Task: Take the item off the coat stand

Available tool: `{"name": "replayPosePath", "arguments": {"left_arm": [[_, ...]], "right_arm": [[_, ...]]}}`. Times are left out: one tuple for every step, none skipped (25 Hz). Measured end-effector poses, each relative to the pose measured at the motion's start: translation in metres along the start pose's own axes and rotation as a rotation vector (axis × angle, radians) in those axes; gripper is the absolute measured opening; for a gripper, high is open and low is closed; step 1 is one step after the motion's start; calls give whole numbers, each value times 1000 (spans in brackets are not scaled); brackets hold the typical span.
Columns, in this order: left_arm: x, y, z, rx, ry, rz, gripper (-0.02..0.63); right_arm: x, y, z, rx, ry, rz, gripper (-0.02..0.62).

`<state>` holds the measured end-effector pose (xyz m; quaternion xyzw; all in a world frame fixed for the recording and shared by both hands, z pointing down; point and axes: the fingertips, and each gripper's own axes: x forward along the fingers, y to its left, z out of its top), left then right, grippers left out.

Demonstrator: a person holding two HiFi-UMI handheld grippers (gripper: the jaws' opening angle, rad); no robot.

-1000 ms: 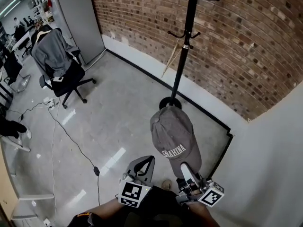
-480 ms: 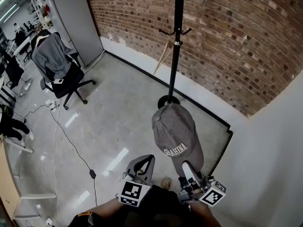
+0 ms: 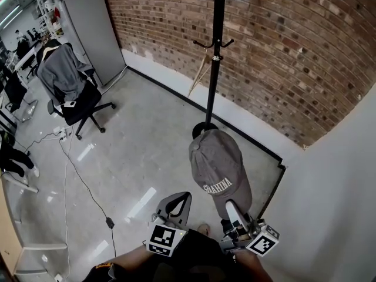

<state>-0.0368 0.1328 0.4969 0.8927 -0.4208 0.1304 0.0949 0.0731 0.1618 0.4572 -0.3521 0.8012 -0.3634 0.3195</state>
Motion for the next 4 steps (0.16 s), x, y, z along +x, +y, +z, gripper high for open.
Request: {"name": "replayPosePath", "arguments": {"left_arm": [[0,1,1,0,-1,-1,34],[0,2,2,0,-1,-1,34],[0,3,2,0,-2,-2,34],[0,5,3,-1,-3,-2,34]], "right_arm": [[1,1,0,0,-1,0,31],[2,1,0,-1,-1,1,31],[4,2,0,-2,-2,0,31],[5,2,0,-3,-3,0,31]]}}
